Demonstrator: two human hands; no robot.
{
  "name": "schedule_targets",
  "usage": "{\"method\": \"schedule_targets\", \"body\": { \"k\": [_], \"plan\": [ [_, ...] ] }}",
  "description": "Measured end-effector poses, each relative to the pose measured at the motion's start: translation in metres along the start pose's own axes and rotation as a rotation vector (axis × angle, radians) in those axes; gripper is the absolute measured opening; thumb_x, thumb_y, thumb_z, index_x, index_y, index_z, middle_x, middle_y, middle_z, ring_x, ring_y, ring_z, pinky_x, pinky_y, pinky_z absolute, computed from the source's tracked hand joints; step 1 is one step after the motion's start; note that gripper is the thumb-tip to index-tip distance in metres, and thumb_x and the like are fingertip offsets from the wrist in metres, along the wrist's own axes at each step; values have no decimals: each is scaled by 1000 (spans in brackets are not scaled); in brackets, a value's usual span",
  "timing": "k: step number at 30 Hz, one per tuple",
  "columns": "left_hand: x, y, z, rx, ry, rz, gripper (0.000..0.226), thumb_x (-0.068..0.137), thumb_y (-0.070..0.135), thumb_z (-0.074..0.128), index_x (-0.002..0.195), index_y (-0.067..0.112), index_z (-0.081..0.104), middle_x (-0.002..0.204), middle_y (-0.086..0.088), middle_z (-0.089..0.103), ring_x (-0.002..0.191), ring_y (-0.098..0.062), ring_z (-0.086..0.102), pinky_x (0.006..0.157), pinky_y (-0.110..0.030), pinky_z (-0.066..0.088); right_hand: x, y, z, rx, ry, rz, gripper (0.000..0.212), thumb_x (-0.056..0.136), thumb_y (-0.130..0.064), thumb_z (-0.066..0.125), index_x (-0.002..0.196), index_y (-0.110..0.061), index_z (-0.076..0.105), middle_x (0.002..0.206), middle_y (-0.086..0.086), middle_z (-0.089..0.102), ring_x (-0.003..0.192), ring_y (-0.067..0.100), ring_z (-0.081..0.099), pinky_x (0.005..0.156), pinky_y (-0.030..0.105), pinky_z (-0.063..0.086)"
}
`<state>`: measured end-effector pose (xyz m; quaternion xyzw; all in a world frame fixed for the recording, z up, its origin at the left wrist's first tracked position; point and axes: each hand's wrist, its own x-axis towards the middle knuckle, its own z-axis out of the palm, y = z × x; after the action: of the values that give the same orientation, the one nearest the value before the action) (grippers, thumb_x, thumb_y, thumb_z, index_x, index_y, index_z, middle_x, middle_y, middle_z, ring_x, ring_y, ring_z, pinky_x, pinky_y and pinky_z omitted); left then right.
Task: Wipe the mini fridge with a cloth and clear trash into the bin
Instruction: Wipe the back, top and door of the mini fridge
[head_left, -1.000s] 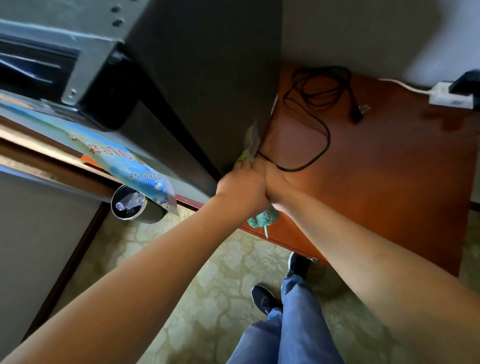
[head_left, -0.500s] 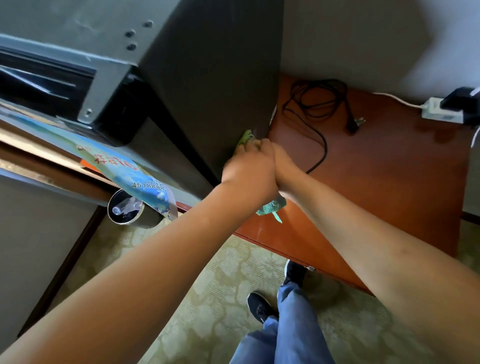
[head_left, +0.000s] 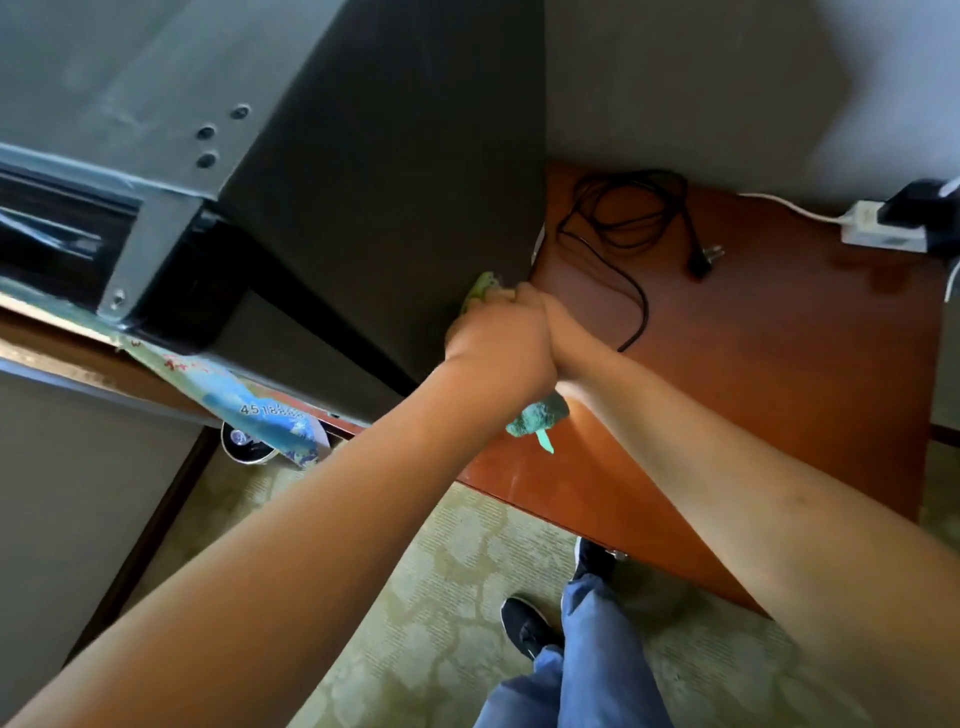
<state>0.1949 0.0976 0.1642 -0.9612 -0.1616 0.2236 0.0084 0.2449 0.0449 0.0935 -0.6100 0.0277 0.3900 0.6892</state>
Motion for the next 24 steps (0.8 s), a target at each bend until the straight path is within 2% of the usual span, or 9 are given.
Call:
{"method": "schedule_targets", "body": {
  "k": [4, 5, 8, 10, 14, 16, 18, 21, 24],
  "plan": [
    [23, 4, 29, -10, -49, -6, 82, 93, 24, 62, 159, 10, 16, 164, -15, 22, 150, -31, 27, 110, -45, 41, 27, 23, -8, 61, 32, 23, 31, 104, -3, 36, 79, -12, 53, 74, 4, 50, 56, 8, 55, 51, 14, 46],
    [24, 3, 42, -23, -73, 5, 82, 92, 24, 62, 159, 10, 17, 165, -13, 23, 151, -29, 27, 110, -43, 41, 30, 38, -11, 87, 39, 56, 32, 103, -3, 36, 78, -11, 53, 72, 4, 50, 53, 6, 55, 51, 15, 45],
    [15, -3, 63, -59, -185, -2, 77, 89, 25, 64, 154, 12, 26, 152, -12, 42, 137, -30, 46, 96, -42, 50, 26, 73, -7, 170, -9, 203, 23, 102, -9, 38, 91, -9, 58, 74, 5, 55, 67, 13, 57, 58, 21, 49],
    [6, -5, 59, -54, -230, -8, 75, 90, 27, 63, 153, 11, 26, 149, -13, 44, 138, -31, 46, 95, -44, 50, 20, 76, -4, 171, -37, 238, 19, 102, -12, 40, 100, -11, 58, 77, 4, 58, 69, 14, 58, 58, 20, 51],
    [12, 3, 21, -16, -134, 15, 79, 89, 28, 65, 155, 12, 24, 146, -15, 45, 134, -34, 48, 95, -44, 50, 15, 32, -10, 208, -31, 198, 24, 103, -11, 41, 83, -16, 55, 73, 2, 53, 67, 15, 53, 59, 25, 47],
    [27, 7, 4, -45, -82, 21, 77, 88, 25, 64, 154, 13, 26, 144, -15, 47, 130, -34, 51, 95, -44, 51, 24, 9, -15, 113, 0, 119, 28, 106, -8, 37, 84, -18, 52, 80, 0, 50, 71, 12, 49, 64, 25, 45],
    [41, 11, 4, -62, -68, 25, 74, 89, 22, 62, 153, 12, 27, 146, -15, 46, 132, -34, 49, 97, -45, 51, 38, 3, -20, 90, 12, 61, 25, 106, -4, 34, 92, -8, 55, 86, 5, 50, 75, 15, 50, 68, 25, 48],
    [54, 11, 32, -81, -110, 26, 85, 90, 20, 63, 159, 10, 16, 160, -15, 28, 145, -35, 33, 108, -45, 44, 51, 24, -23, 267, 37, 100, 31, 103, -4, 38, 76, -11, 51, 69, 4, 46, 57, 12, 48, 50, 17, 44],
    [51, 8, 58, -117, -183, 19, 85, 91, 25, 64, 159, 11, 15, 164, -13, 23, 149, -32, 29, 108, -44, 42, 49, 51, -26, 253, -4, 171, 34, 102, -6, 39, 70, -14, 47, 59, -1, 46, 55, 12, 45, 52, 20, 43]
  ]
}}
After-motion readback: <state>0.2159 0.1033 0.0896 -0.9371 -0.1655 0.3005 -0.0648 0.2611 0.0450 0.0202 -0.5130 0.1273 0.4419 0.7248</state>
